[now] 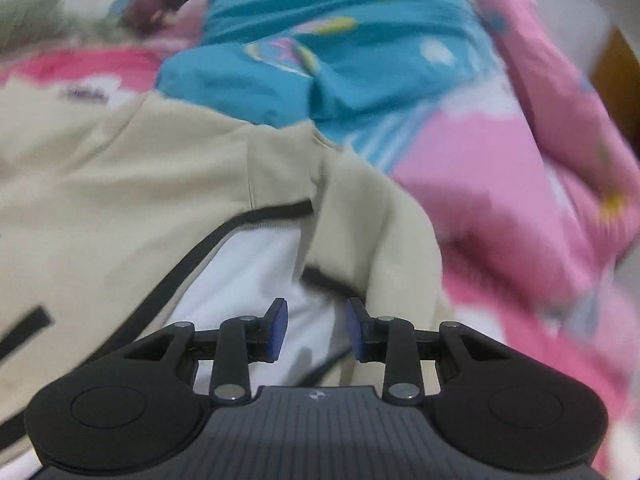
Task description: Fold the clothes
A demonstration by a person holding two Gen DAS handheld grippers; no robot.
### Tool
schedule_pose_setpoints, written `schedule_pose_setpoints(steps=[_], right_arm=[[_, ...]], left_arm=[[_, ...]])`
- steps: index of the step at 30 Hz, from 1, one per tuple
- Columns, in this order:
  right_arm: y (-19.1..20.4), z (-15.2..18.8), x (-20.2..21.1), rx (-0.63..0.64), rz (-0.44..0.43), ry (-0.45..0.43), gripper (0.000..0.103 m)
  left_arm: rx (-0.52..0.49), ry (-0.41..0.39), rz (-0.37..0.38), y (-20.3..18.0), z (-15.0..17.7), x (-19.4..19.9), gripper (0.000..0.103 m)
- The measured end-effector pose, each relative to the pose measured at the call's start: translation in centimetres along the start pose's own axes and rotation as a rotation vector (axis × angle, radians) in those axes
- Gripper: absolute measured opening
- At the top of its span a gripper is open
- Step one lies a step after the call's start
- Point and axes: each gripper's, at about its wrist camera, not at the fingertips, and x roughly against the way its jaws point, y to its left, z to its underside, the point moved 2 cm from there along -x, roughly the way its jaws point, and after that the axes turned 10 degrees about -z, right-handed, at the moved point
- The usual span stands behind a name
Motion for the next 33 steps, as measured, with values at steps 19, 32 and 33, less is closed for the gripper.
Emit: schedule_pose_setpoints(steps=[19,32,33], right_arm=[[-10.7,-6.5,2.3,-0.449,-0.247,-0.343,0.005],[-10.4,-11.5,-7.9,-0.627,-0.418,-0.309,0.004],[-9.9,-11.3,-9.1,-0.624,-0.415,-0.284,0.004]], left_arm=[[0.259,-0.028,0.179,3.1,0.5,0.7,0.008],[0.426,-0.040,0.255,6.0,0.7,1.5,0.008],[0.422,-0.037,0.254,6.0,0.8,1.5,0.008]])
